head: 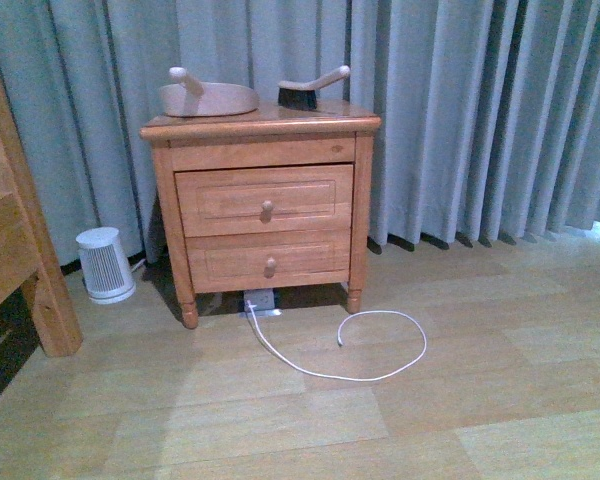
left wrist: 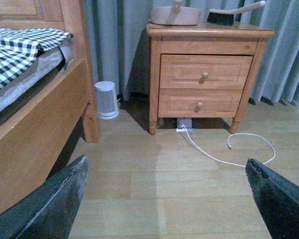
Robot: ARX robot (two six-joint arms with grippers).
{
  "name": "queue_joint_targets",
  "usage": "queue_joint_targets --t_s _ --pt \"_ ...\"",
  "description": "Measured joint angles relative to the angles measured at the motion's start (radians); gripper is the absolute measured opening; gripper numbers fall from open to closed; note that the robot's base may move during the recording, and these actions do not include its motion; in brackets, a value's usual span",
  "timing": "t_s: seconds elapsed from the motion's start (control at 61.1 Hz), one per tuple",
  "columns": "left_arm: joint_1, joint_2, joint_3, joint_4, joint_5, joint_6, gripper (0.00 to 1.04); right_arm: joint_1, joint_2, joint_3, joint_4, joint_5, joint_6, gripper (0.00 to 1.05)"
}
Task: Clean up trash
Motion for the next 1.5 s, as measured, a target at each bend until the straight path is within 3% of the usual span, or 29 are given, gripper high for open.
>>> queue_joint_targets --t_s 1.505 --pt "0.0 0.0 0.0 0.0 0.0 0.0 0.97 0.0 0.0 0.0 0.0 0.0 0.0 0.97"
